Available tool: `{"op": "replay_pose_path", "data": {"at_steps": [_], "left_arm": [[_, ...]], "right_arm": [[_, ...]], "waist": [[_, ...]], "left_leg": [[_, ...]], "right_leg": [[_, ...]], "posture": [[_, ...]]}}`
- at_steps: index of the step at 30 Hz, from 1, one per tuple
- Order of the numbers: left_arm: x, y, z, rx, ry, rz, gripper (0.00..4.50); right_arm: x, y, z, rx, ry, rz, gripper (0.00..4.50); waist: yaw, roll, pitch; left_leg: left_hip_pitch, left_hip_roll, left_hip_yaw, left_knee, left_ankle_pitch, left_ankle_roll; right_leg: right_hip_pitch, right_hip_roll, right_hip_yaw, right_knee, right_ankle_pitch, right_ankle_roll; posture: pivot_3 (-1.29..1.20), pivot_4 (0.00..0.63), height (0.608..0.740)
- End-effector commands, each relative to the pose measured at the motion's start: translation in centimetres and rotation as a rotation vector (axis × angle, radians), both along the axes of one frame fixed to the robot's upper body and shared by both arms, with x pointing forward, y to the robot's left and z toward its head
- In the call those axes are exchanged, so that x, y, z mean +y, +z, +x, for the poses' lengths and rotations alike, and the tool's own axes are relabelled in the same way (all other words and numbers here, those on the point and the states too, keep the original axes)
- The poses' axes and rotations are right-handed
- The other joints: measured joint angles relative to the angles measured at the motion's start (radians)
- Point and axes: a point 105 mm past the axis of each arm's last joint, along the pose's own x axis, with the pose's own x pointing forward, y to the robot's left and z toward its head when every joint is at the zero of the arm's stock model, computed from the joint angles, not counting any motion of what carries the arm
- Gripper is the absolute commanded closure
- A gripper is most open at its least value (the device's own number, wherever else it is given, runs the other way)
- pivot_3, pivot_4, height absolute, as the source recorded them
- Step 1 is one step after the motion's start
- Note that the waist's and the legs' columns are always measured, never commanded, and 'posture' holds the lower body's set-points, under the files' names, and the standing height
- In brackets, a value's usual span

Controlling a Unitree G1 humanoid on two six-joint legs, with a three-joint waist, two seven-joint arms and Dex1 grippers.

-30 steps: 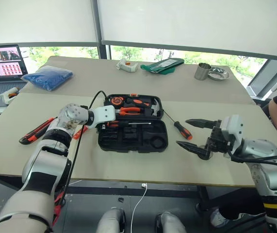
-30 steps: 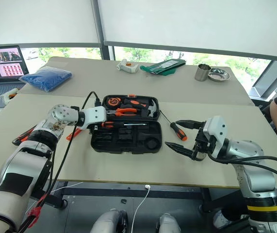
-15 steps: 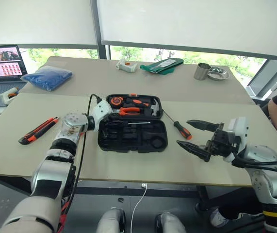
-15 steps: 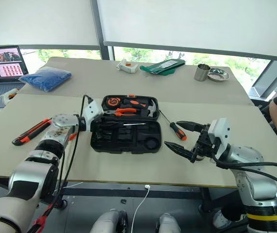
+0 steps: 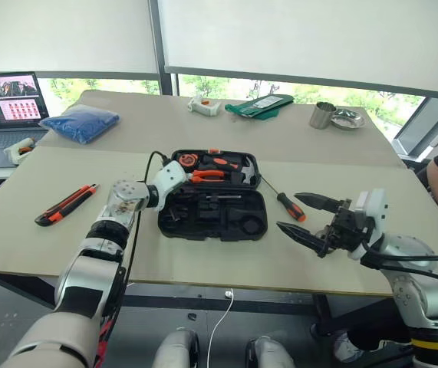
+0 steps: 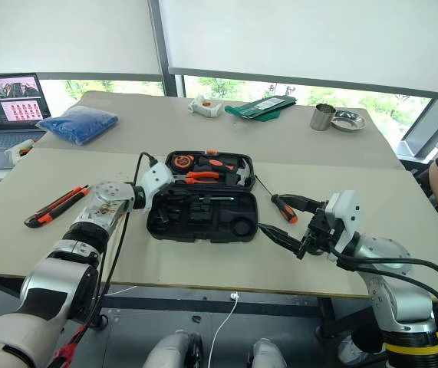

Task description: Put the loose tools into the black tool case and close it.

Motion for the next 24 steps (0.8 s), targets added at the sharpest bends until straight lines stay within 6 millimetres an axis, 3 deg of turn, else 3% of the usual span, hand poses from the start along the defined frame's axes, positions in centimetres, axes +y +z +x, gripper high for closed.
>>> {"op": "replay_pose_path", "data": {"at_steps": [1,4,7,10,14,20,24], "left_arm": [[0.8,-3.0,-0.7,0.106,0.011,0.121,4.47],[0.0,-2.4,-0.6,0.075,0.001,0.057,4.47],[-0.4,0.1,-0.2,0.001,0.006,-0.112,4.47],[0.3,3.1,-0.3,-0.097,-0.013,-0.264,3.71],[1.7,6.6,-2.7,-0.174,-0.18,-0.468,2.25],[4.6,6.4,-6.6,-0.12,-0.27,-0.454,0.1],[7.1,5.8,-10.2,-0.071,-0.25,-0.511,0.04]], "right_arm": [[0.3,1.0,-0.4,-0.029,0.011,0.023,0.0],[0.2,1.0,-0.2,-0.035,-0.008,0.027,0.0],[-0.3,1.2,-0.1,-0.05,-0.044,0.036,0.0],[-1.7,1.3,0.0,-0.066,-0.111,0.052,0.0],[-5.0,0.6,-0.4,-0.078,-0.267,0.04,0.0],[-9.5,-2.0,-3.1,-0.034,-0.474,-0.025,0.0],[-12.5,-4.1,-5.2,-0.004,-0.674,-0.053,0.0]], "waist": [[-0.001,0.001,-0.001],[0.0,0.003,-0.002],[0.0,0.003,-0.002],[0.001,0.003,-0.002],[0.0,0.002,-0.001],[-0.01,0.003,-0.001],[-0.018,0.004,-0.001]], "left_leg": [[0.001,0.0,0.0,0.0,0.0,0.0],[0.001,0.0,0.0,0.0,0.0,0.0],[0.001,0.0,0.0,0.0,0.0,0.0],[-0.002,-0.001,0.0,0.0,0.0,0.0],[-0.007,-0.001,0.001,0.0,0.0,0.0],[-0.006,-0.001,0.001,0.0,-0.001,0.002],[-0.004,0.0,0.0,-0.002,-0.001,0.001]], "right_leg": [[0.0,0.0,0.0,0.0,0.0,0.0],[0.0,0.0,0.0,0.0,0.0,0.0],[0.0,-0.001,0.0,0.0,0.0,0.0],[-0.002,-0.002,0.0,0.0,0.0,0.0],[-0.002,-0.002,0.0,0.0,0.005,-0.001],[-0.001,-0.001,0.0,0.0,0.003,0.0],[0.0,-0.001,0.001,0.0,-0.003,0.002]], "posture": [[0.0,0.15,0.74],[0.0,0.15,0.74],[0.0,0.15,0.74],[0.0,0.15,0.74],[0.0,0.15,0.74],[0.0,0.15,0.74],[0.0,0.15,0.74]]}}
